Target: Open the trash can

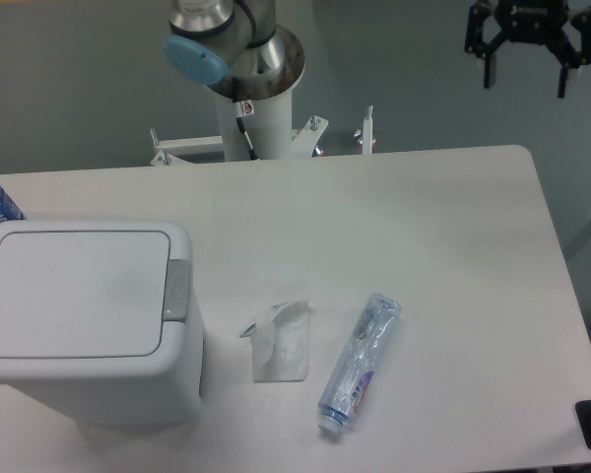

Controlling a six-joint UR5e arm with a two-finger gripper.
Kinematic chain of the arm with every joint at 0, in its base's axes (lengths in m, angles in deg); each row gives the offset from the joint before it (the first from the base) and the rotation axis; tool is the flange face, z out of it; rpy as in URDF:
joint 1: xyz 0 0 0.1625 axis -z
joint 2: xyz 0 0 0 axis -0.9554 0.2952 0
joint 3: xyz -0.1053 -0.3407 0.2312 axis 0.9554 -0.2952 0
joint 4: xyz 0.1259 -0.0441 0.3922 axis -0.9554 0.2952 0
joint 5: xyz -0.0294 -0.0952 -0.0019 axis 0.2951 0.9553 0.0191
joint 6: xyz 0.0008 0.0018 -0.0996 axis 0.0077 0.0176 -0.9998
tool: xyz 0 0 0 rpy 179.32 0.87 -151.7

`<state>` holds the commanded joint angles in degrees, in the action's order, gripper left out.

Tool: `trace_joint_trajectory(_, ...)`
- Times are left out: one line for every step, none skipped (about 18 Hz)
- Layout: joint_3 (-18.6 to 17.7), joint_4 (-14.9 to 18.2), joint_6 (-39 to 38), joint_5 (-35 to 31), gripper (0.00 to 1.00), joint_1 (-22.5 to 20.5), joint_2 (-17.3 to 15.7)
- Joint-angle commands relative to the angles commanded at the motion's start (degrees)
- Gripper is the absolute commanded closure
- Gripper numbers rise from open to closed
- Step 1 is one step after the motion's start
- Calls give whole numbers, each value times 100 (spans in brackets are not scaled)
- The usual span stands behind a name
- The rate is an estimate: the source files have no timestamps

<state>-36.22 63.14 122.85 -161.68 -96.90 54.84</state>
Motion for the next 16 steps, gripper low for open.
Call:
trace_joint_trajectory(0,-88,-343,0,0,114,27)
trace_joint_trajectory(0,-168,-703,0,0,246,62)
trace_joint_trajectory(0,-229,-1054,0,0,430,105)
trace_joint_trajectory(9,-256,-1406,0,0,615,123)
trace_joint_trajectory(18,-282,-1775,0,0,730,167)
trace_joint_trajectory(26,-326,-2135,9,0,844,194)
trace_joint_trajectory(26,-370,-2470,17,0,949,211)
trace_joint_trajectory(26,-397,-2777,26,0,1064,237)
trace_joint_trajectory(44,-397,-3076,35,0,1187,255)
trace_joint_trajectory(61,-388,-3436,44,0,1362,299)
trace_joint_trajectory(79,-388,-3805,61,0,1520,325)
trace_joint_trajectory(79,-388,-4148,70,0,1670,352)
trace_joint_trajectory(97,-388,-4447,114,0,1837,430)
trace_joint_trajectory(114,-388,-4720,245,0,1969,509)
trace_joint_trajectory(132,-388,-4984,403,0,2040,580)
trace_joint_trajectory(158,-388,-5248,561,0,2075,659)
